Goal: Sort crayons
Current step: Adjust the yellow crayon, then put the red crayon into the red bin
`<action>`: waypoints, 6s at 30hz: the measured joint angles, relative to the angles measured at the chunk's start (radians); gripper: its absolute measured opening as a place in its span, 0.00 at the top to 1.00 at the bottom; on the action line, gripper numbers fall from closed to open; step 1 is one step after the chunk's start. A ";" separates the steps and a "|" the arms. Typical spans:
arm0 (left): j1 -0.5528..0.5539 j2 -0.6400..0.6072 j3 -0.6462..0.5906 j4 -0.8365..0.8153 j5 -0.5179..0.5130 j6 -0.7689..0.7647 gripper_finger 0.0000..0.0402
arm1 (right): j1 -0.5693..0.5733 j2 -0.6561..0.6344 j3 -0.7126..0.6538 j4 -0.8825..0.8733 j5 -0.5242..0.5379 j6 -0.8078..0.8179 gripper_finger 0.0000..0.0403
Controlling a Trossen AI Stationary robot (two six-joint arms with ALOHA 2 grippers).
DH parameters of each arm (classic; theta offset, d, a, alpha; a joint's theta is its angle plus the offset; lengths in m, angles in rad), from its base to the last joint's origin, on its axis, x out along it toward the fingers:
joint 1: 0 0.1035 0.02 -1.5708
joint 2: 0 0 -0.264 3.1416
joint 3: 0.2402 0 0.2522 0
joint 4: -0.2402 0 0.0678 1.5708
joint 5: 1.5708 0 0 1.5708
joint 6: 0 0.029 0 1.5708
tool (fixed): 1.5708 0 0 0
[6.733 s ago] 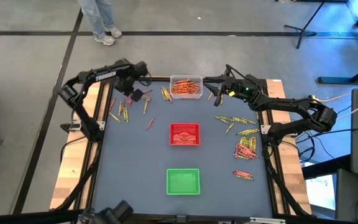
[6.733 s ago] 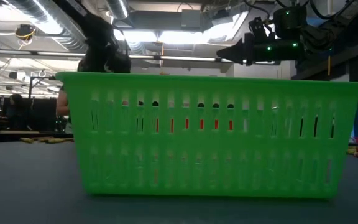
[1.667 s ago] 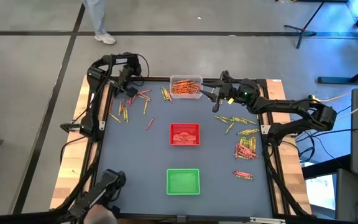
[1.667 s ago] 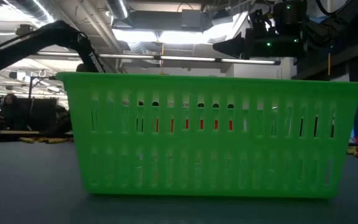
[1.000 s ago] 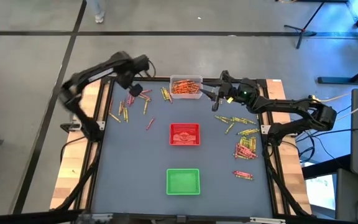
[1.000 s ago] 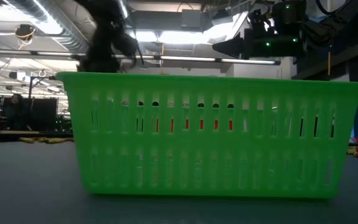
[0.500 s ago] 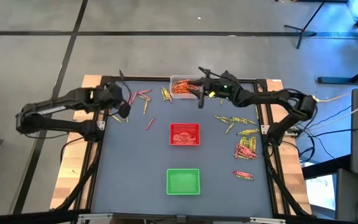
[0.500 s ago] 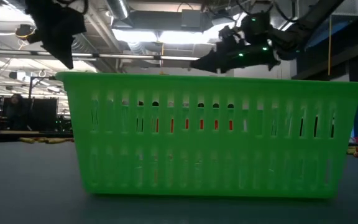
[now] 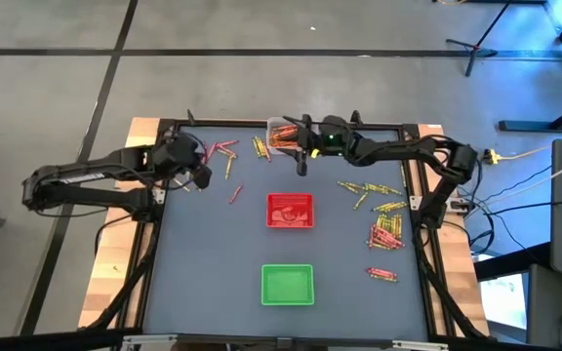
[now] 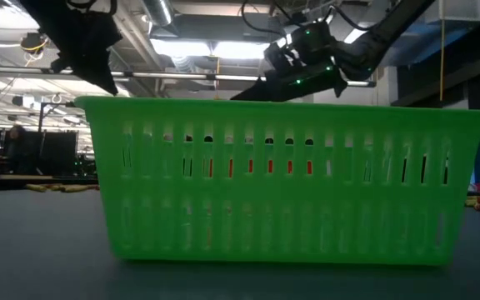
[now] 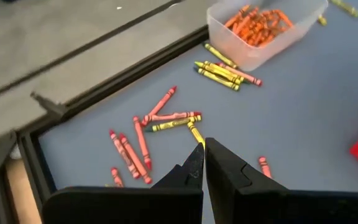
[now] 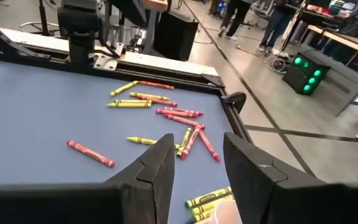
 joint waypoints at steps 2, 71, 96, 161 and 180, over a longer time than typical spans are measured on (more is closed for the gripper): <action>-0.001 0.026 0.000 0.018 0.000 0.042 0.99 | 0.000 -0.004 -0.003 -0.020 -0.001 -0.006 0.66; -0.099 0.591 -0.187 -0.125 0.108 -0.518 0.99 | -0.006 -0.005 -0.006 -0.140 0.071 -0.097 0.66; -0.019 0.590 -0.243 -0.198 -0.006 -0.524 0.99 | -0.006 -0.005 -0.006 -0.140 0.070 -0.097 0.66; 0.765 1.327 0.554 -0.475 -0.114 0.230 0.99 | -0.006 -0.005 -0.006 -0.170 0.070 -0.100 0.66; 0.663 1.186 0.555 -0.568 -0.066 0.212 1.00 | -0.006 -0.005 -0.006 -0.172 0.070 -0.098 0.66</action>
